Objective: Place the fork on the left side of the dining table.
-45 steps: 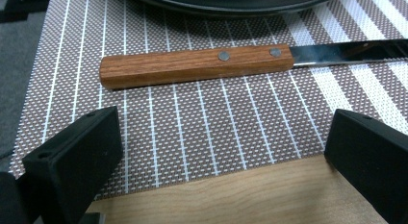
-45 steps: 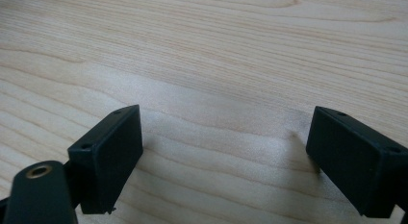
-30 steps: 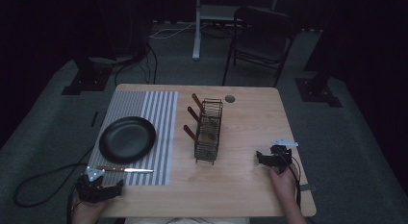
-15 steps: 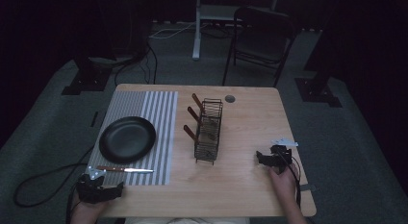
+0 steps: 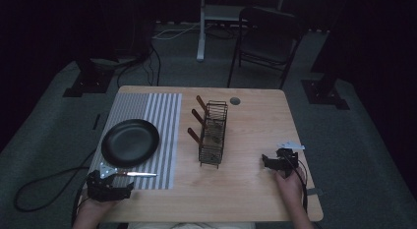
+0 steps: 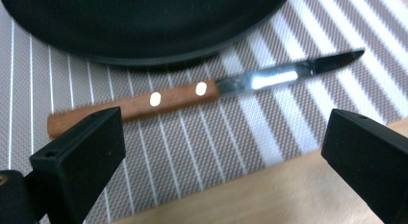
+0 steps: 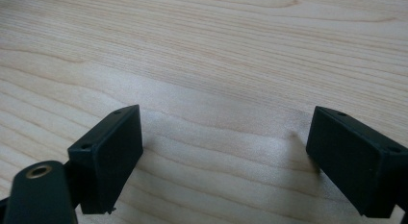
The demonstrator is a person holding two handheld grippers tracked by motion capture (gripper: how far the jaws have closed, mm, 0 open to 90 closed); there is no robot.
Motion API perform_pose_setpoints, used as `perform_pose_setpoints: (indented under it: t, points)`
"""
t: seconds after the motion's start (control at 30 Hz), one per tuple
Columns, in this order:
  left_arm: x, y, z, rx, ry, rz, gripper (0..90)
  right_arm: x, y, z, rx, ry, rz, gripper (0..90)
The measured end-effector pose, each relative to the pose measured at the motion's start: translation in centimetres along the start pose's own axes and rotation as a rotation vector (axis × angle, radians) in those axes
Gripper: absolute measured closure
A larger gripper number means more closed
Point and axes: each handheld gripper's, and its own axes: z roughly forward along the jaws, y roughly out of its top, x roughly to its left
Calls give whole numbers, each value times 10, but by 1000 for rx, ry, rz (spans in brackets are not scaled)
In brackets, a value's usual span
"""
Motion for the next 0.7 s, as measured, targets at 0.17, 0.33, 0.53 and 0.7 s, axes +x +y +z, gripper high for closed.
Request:
perform_pose_setpoints:
  t: [0.17, 0.33, 0.53, 0.7]
  points:
    - [-3, 16, 0, -26, -28, 18, 25, 0, 0, 0, 0, 0, 1, 122]
    - [-5, 26, 1, -36, -33, 40, 32, 0, 0, 0, 0, 0, 0, 122]
    - [-10, 45, 2, -65, -56, 62, 33, 0, 0, 0, 0, 0, -1, 122]
    - [-13, 61, 5, -72, -70, 85, 33, 0, 0, 0, 0, 0, -2, 122]
